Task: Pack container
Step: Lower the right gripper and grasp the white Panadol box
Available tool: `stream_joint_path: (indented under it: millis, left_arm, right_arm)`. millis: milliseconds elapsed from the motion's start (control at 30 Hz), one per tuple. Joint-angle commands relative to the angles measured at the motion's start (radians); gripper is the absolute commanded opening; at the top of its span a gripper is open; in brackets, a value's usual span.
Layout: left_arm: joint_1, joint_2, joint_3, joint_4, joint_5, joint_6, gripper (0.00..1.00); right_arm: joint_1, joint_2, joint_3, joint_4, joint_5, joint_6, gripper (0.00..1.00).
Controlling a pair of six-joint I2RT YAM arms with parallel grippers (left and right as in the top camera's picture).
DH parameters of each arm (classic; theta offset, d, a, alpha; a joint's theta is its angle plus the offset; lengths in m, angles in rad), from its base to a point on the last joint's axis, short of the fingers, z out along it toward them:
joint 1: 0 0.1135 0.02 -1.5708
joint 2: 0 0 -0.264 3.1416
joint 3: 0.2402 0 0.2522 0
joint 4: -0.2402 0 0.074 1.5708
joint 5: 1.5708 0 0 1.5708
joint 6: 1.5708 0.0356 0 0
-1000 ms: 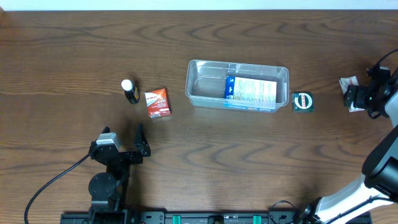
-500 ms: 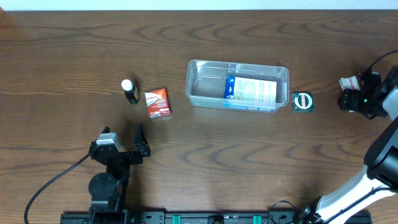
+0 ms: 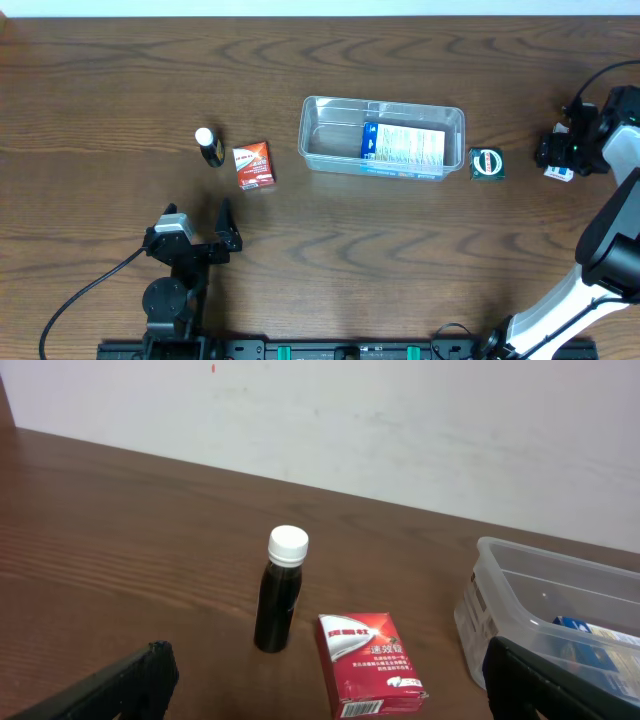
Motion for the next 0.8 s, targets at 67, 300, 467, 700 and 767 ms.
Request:
stream_joint_path:
  millis: [67,300,467,700,767]
  left_arm:
    - [0.0,-0.004,-0.021,-0.032,-0.002,0.01,0.98]
    - [0.0,-0.004,-0.021,-0.032,-0.002,0.009,0.98]
    - [0.0,-0.004,-0.021,-0.032,-0.002,0.01,0.98]
    - [0.0,-0.004,-0.021,-0.032,-0.002,0.009,0.98]
    - [0.0,-0.004,-0.021,-0.032,-0.002,0.009,0.98]
  right_arm:
    - [-0.004,-0.016,0.02,0.001,0.139,0.122,0.87]
    - [0.006,-0.015,0.019,0.032,0.055,0.142,0.82]
    - [0.013,0.0,0.019,0.049,0.089,0.146,0.81]
    - [0.009,0.033,0.019,0.076,0.084,0.196,0.99]
    - [0.009,0.033,0.019,0.095,0.027,0.196,0.99]
